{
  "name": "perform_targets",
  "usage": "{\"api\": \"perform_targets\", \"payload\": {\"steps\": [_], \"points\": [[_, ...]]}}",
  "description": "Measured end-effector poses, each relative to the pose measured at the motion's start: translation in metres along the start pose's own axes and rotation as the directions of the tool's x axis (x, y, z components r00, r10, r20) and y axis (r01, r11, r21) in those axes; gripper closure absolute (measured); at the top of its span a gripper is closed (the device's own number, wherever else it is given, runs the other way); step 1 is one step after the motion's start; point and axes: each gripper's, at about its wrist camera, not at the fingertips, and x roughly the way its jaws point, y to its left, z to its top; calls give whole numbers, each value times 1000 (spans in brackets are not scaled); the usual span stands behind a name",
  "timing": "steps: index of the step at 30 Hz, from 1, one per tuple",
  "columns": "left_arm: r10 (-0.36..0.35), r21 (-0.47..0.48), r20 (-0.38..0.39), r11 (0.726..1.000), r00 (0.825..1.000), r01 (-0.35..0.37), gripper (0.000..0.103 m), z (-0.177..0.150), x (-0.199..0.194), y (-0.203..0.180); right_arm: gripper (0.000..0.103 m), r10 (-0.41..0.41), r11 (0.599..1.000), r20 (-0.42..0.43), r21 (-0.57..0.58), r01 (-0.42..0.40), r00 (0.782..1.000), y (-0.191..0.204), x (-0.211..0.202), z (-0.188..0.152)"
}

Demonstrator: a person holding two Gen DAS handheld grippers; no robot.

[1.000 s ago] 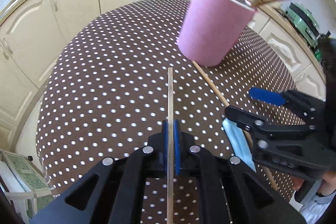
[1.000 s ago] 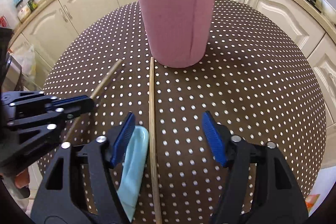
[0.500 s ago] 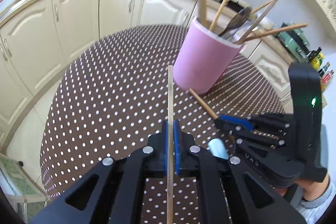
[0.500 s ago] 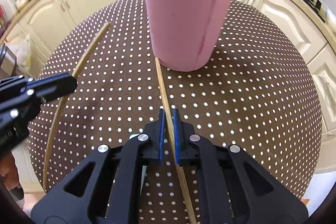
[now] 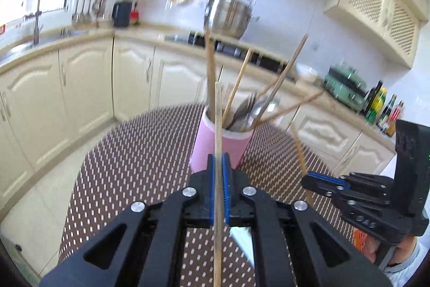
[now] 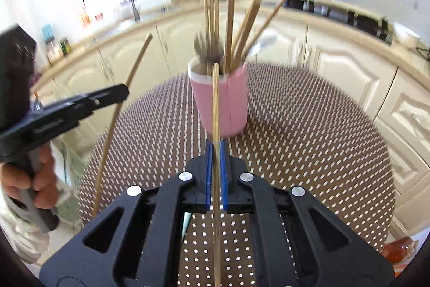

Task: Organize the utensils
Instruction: 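Lift both held chopsticks up over the pink cup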

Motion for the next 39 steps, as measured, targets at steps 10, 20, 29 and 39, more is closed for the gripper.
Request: {"api": "perform_targets", "payload": {"steps": [10, 20, 29, 39], "points": [[-48, 25, 277, 999, 960, 43, 98, 42, -19, -23, 98, 10, 996, 337, 75, -37, 941, -1, -47, 51], [-78, 44, 505, 997, 859, 64, 98, 88, -4, -35, 98, -5, 1000, 490, -2, 6, 872, 20, -54, 104], [-64, 18, 612, 998, 788, 68, 98, 98, 25, -32, 98, -19, 999, 504, -26, 37, 864, 23, -25, 114], [-28, -23, 636, 998, 771, 54, 98, 100, 51, -20, 97, -15, 1000, 447, -17, 25, 895, 13, 6, 103]]}}
